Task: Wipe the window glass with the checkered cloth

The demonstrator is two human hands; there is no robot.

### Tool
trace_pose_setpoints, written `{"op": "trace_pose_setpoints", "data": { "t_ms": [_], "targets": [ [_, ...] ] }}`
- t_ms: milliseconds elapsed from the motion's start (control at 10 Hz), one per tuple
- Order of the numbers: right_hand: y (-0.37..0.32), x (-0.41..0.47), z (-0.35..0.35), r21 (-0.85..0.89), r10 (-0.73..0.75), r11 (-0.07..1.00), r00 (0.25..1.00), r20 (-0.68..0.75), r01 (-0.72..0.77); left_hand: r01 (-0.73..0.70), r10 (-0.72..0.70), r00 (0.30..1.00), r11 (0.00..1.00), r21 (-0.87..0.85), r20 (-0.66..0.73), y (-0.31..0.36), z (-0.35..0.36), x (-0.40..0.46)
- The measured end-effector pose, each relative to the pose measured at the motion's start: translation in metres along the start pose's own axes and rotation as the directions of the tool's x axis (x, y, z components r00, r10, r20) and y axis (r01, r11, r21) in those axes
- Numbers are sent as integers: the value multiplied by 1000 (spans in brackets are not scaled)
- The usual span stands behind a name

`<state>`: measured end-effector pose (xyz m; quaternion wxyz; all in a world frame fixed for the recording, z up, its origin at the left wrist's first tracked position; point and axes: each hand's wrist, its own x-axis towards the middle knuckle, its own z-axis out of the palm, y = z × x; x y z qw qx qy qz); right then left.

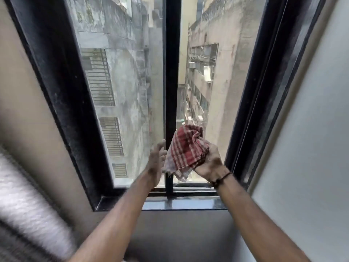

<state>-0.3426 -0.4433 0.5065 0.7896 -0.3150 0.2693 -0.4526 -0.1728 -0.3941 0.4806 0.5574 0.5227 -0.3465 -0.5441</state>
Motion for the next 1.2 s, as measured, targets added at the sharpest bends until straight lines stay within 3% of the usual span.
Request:
{"op": "trace_pose_setpoints", "data": {
  "t_ms": [100,200,300,400,500,600,700,900,1000,1100,1200],
  "targets": [
    [49,-2,-1,0,100,995,995,10,-100,91,-80,995,970,-226,58,-35,-39,-24],
    [118,-6,-7,-129,250,959,967,-46,-254,134,-188,972,935,-327,-140,-85,-88,-58],
    [175,-9,-14,-354,351,858,928,-125,-373,139,-245,916,937,-321,-318,-129,-128,-82],
    [239,-13,-25,-592,432,667,882,-189,-453,197,-325,838,929,-312,-438,-175,-164,-112],
    [349,-31,-46,-739,438,470,854,-280,-483,319,-480,684,874,-367,-550,-261,-217,-156],
    [412,-50,-63,-773,428,378,836,-342,-510,401,-555,566,831,-386,-609,-318,-242,-183],
    [507,-82,-102,-755,532,209,720,-446,-622,520,-624,407,758,-393,-667,-408,-274,-218],
    [608,-106,-155,-713,541,95,637,-550,-695,584,-684,253,672,-456,-684,-507,-309,-237],
    [626,-107,-167,-722,550,26,613,-567,-692,635,-666,229,655,-410,-710,-526,-320,-237],
    [615,-105,-173,-765,516,-54,638,-571,-642,742,-572,254,633,-223,-780,-524,-324,-240],
    [586,-100,-165,-815,436,-81,715,-546,-574,770,-490,326,634,-73,-809,-503,-318,-240]
  ]
}}
